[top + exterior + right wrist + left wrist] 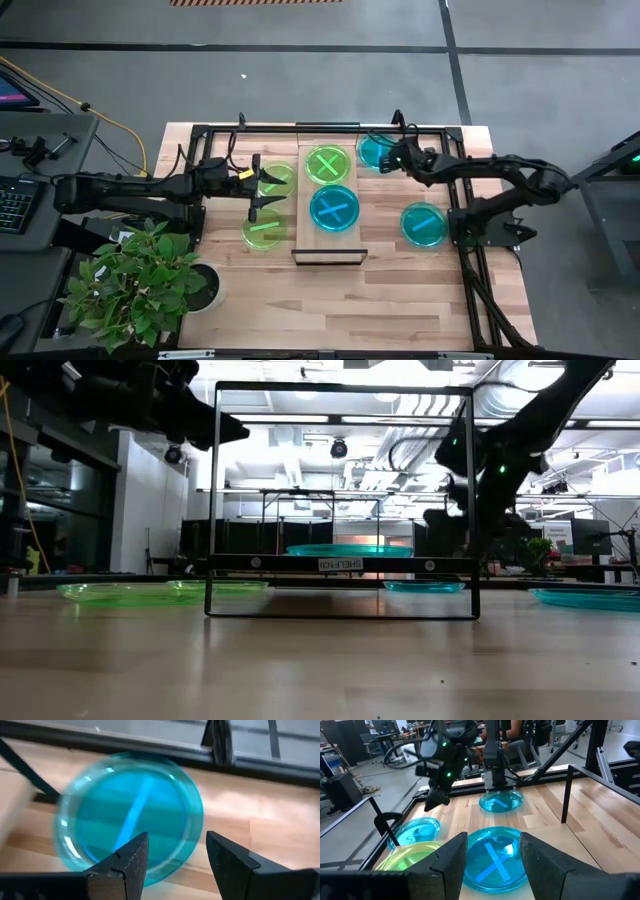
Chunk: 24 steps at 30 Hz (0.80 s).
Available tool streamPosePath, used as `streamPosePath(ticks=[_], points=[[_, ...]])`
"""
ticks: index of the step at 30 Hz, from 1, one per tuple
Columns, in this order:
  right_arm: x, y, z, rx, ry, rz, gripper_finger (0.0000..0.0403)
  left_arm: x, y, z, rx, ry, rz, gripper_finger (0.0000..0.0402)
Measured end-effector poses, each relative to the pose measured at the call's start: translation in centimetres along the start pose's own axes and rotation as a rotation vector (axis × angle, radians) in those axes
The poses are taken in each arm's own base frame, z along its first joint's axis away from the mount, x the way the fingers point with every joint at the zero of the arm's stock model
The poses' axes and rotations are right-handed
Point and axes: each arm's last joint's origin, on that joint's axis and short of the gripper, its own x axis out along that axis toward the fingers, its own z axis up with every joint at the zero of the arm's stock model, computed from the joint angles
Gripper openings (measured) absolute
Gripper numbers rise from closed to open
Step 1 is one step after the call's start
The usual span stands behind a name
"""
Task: Place and stack plates onto a shelf
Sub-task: Stack the top blue plate on top of the blue plates on the shelf
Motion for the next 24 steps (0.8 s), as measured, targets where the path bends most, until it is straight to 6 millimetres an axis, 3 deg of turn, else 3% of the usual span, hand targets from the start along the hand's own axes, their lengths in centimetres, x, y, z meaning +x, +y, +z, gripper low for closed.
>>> streamPosePath(ticks=[11, 24], points=[[2.9, -1.1, -0.7, 0.077, 0.084, -0.078, 0.0184, 0.0, 0.0, -0.1, -0.002, 0.010, -0.001, 0.0170], [6.2, -0.5, -1.8, 0.151, 0.046, -0.098, 0.0184, 0.0, 0.0, -0.1, -0.003, 0.010, -0.002, 0.0170]])
